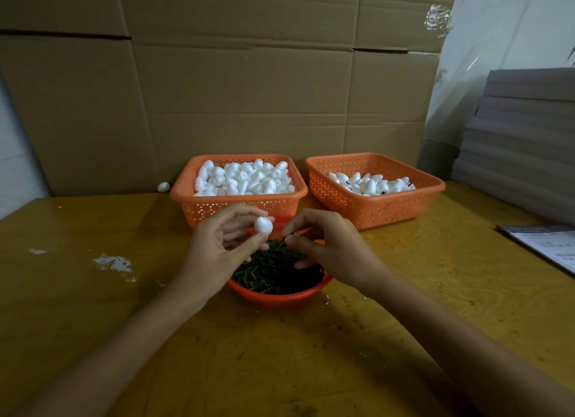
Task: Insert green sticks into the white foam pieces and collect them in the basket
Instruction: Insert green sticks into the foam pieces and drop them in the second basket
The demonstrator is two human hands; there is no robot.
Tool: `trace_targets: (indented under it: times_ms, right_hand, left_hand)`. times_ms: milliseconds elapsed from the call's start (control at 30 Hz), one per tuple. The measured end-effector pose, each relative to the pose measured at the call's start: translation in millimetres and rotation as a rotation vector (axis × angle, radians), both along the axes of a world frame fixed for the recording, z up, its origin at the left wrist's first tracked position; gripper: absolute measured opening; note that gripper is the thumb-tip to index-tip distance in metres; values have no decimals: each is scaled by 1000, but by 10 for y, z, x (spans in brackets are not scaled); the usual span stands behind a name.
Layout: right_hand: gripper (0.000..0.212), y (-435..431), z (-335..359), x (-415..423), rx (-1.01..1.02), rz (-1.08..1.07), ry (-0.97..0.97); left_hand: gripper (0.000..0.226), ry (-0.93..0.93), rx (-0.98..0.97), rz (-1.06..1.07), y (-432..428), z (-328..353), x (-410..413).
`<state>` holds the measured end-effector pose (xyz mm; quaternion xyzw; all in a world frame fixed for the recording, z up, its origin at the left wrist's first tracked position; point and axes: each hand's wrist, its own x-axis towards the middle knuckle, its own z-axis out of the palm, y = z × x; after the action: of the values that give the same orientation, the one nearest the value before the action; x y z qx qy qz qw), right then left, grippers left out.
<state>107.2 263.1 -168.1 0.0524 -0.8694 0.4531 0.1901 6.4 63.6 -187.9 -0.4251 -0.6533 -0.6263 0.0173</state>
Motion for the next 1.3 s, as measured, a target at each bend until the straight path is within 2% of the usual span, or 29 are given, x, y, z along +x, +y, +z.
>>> trace_targets:
  times_ms: [233, 400, 767, 1300]
  right_hand:
    - [2, 9, 28, 20, -97, 1, -27]
    - [1, -8, 27, 30, -48, -13, -19]
    - [4, -32, 33, 45, -25, -45, -34]
    - [7, -44, 29, 68, -6, -21, -60]
  left_hand:
    - [24, 21, 7, -19, -3, -27, -46]
    - [25, 78, 15, -9, -14, -55, -71]
    - [38, 76, -52, 74, 2, -67, -48]
    - [24, -20, -43, 22, 21, -8, 34]
